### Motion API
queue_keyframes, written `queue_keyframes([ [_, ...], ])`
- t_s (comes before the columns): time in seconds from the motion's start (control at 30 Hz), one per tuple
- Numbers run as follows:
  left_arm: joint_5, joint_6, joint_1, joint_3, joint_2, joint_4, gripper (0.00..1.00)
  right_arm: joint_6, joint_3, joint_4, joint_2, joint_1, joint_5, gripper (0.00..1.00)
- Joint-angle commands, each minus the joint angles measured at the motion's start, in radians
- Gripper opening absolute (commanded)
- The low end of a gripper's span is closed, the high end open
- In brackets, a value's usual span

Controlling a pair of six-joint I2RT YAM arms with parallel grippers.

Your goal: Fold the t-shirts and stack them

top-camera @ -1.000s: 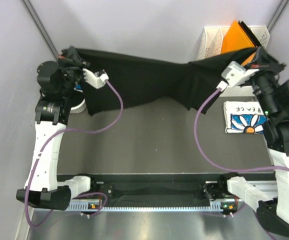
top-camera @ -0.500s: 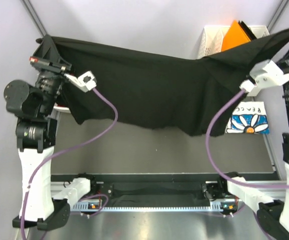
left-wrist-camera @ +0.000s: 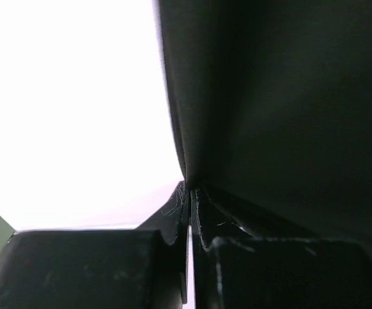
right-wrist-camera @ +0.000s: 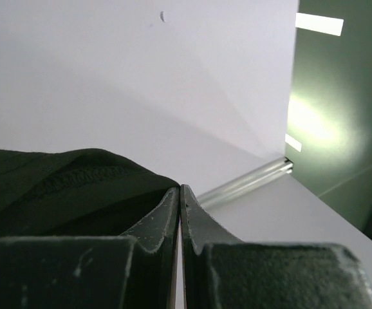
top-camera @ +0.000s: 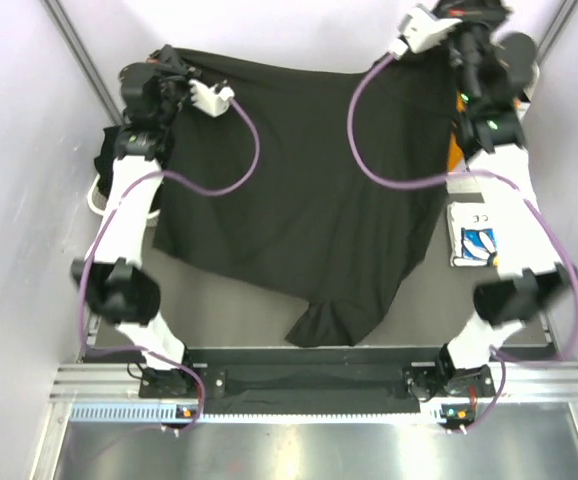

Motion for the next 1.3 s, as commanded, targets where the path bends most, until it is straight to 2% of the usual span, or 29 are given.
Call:
queue_keyframes([
  [0.0, -0.064, -0.005, 0.011, 0.282, 0.15, 0.148, 0.0, -0.038, 0.333, 0.096, 0.195, -0.026, 0.022, 0.0],
  [0.07, -0.074, 0.009, 0.011, 0.412, 0.234, 0.159, 0.0, -0.078, 0.451, 0.102, 0.249, -0.03, 0.02, 0.0],
  [0.13, -0.077, 0.024, 0.011, 0.476, 0.276, 0.226, 0.0, -0.111, 0.454, 0.16, 0.26, -0.03, 0.022, 0.0],
  [0.27, -0.089, 0.003, 0.009, 0.459, 0.259, 0.389, 0.0, -0.105, 0.428, 0.213, 0.199, -0.026, 0.032, 0.0],
  [0.47, -0.12, -0.045, 0.008, 0.388, 0.213, 0.467, 0.0, -0.082, 0.376, 0.151, 0.102, -0.035, 0.034, 0.0],
  [0.67, -0.14, -0.031, 0.005, 0.088, 0.13, 0.601, 0.0, -0.035, -0.051, 0.233, -0.071, -0.009, 0.049, 0.0],
  [0.7, -0.138, -0.042, 0.005, -0.031, 0.088, 0.621, 0.0, -0.017, -0.108, 0.225, -0.124, -0.006, 0.051, 0.0],
  [0.73, -0.134, -0.046, 0.006, -0.102, 0.061, 0.636, 0.0, -0.007, -0.238, 0.205, -0.152, -0.003, 0.051, 0.0],
  [0.77, -0.129, -0.045, 0.006, -0.242, 0.037, 0.656, 0.0, 0.005, -0.307, 0.176, -0.218, 0.003, 0.046, 0.0],
  [0.8, -0.126, -0.042, 0.006, -0.315, -0.006, 0.688, 0.0, 0.011, -0.387, 0.141, -0.255, 0.007, 0.031, 0.0],
  [0.83, -0.117, -0.036, 0.008, -0.393, -0.034, 0.703, 0.0, 0.014, -0.562, 0.119, -0.298, 0.01, 0.017, 0.0],
  [0.87, -0.086, -0.025, 0.008, -0.546, -0.06, 0.71, 0.0, 0.008, -0.649, 0.083, -0.385, 0.016, 0.006, 0.0],
  [0.9, -0.068, -0.02, 0.009, -0.617, -0.11, 0.713, 0.0, 0.005, -0.737, 0.028, -0.431, 0.02, -0.041, 0.0],
  [0.93, -0.056, -0.017, 0.009, -0.685, -0.135, 0.719, 0.0, 0.001, -0.891, -0.005, -0.474, 0.025, -0.056, 0.0],
  [0.97, -0.037, -0.01, 0.011, -0.805, -0.158, 0.716, 0.0, -0.009, -0.955, -0.042, -0.55, 0.036, -0.075, 0.0],
  [1.0, -0.008, -0.003, 0.011, -0.855, -0.199, 0.681, 0.0, -0.013, -1.054, -0.113, -0.583, 0.04, -0.083, 0.0],
  [1.07, 0.029, 0.043, 0.016, -0.987, -0.248, 0.682, 0.0, -0.006, -1.124, -0.178, -0.653, 0.056, -0.087, 0.0],
  [1.2, 0.095, 0.107, 0.008, -1.078, -0.325, 0.59, 0.0, 0.028, -1.169, -0.344, -0.695, 0.109, -0.06, 0.0],
  [1.23, 0.093, 0.112, 0.005, -1.077, -0.341, 0.549, 0.0, 0.042, -1.152, -0.378, -0.694, 0.138, -0.054, 0.0],
  [1.27, 0.081, 0.128, -0.009, -1.066, -0.368, 0.441, 0.0, 0.068, -1.129, -0.422, -0.68, 0.146, -0.054, 0.0],
])
